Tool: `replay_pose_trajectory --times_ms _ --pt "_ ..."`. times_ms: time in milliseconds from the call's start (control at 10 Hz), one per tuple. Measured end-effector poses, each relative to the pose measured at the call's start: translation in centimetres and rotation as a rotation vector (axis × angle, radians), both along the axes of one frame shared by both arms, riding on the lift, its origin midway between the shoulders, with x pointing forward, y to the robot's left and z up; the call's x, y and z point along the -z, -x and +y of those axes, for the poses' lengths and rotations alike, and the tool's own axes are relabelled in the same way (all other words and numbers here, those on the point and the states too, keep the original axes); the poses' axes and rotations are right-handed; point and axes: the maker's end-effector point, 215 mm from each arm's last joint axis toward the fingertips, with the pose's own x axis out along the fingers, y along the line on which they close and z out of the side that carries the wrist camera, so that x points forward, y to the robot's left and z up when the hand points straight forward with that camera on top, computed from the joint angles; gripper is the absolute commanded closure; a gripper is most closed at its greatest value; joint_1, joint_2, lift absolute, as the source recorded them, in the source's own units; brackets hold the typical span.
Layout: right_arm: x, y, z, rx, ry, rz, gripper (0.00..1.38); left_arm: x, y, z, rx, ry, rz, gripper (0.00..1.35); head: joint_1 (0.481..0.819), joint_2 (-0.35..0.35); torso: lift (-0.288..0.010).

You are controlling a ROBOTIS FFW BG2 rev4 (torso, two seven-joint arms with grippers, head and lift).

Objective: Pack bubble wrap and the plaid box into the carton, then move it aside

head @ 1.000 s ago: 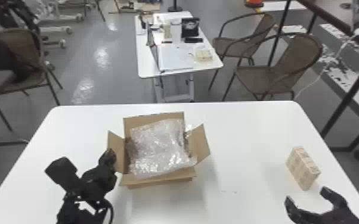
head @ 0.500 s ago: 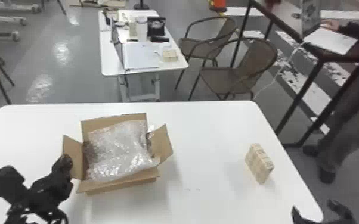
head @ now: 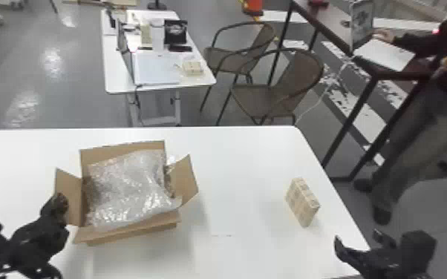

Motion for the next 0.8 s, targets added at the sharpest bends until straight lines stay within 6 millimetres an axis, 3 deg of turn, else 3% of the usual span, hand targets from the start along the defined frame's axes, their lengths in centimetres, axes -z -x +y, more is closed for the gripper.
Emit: replay_pose_trajectory --times_ms 500,800 --pt "1.9 -5.4 1.2 -0.013 -0.006 0.042 0.14 0.0 0.0 -0.3 0.001 0.010 0.000 1.21 0.695 -0.159 -0.027" --pt "3.8 -8.0 6.4 -0.094 -0.037 0.087 0.13 0.2 0.1 -0.3 0.000 0.012 0.003 1.21 0.695 -0.101 -0.027"
